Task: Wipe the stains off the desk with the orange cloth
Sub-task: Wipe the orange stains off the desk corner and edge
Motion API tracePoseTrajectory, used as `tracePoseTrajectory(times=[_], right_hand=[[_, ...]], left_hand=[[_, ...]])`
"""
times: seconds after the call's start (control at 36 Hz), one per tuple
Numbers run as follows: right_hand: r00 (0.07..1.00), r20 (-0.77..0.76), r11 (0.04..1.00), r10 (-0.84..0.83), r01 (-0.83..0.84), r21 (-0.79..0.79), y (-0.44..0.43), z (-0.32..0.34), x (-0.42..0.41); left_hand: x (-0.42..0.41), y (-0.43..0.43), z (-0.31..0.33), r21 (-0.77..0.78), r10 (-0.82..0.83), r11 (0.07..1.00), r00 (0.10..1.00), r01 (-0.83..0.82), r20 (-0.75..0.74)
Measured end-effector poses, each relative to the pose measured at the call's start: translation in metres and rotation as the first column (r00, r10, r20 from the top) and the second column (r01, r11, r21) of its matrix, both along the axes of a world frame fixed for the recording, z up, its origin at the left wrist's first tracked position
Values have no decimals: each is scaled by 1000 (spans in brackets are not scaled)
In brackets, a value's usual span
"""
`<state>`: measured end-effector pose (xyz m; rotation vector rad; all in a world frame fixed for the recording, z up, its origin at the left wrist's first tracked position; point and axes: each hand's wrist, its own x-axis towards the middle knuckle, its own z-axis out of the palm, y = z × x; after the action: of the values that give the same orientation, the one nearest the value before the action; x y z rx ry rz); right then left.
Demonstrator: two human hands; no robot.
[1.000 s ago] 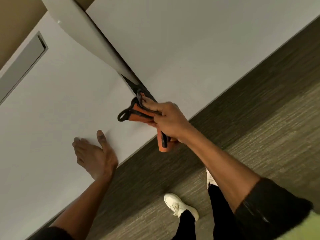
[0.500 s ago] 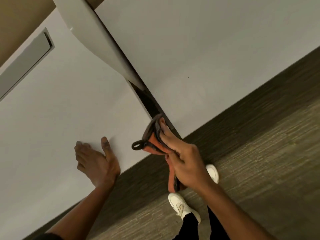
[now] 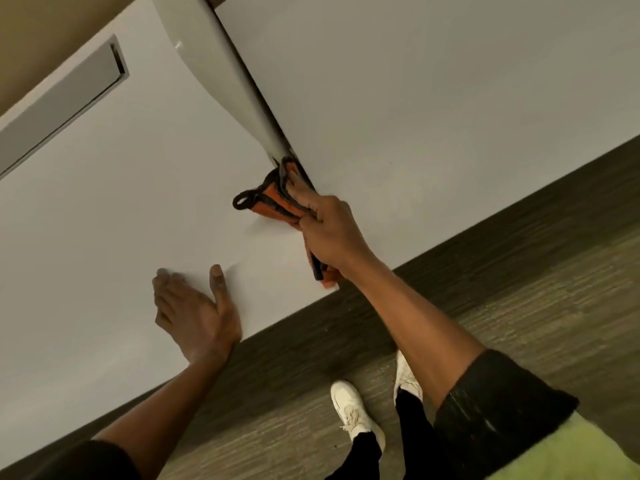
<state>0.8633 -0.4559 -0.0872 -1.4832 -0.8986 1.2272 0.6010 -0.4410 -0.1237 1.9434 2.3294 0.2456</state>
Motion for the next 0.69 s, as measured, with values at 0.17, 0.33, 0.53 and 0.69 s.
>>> tracePoseTrajectory(times=[0.17,0.33,0.53,0.69], right_hand=[[973,-191,991,-129,120,-56,-102,-1,-14],[966,-193,983,-174,157,-98,-122,-1,-21],[969,-224,991,-105,83,-104,-21,5,-1],[997,-77,999,-33,30,-40,31,1,2]], left_hand=[[2,-2,2,1,-2,1000,1000,2,-3],[3,-2,4,-2,-4,1000,1000,4,-1],[4,-3,7,-8,-13,1000,1000,13,-9],[4,-4,8,-7,-11,1000,1000,11,-8]])
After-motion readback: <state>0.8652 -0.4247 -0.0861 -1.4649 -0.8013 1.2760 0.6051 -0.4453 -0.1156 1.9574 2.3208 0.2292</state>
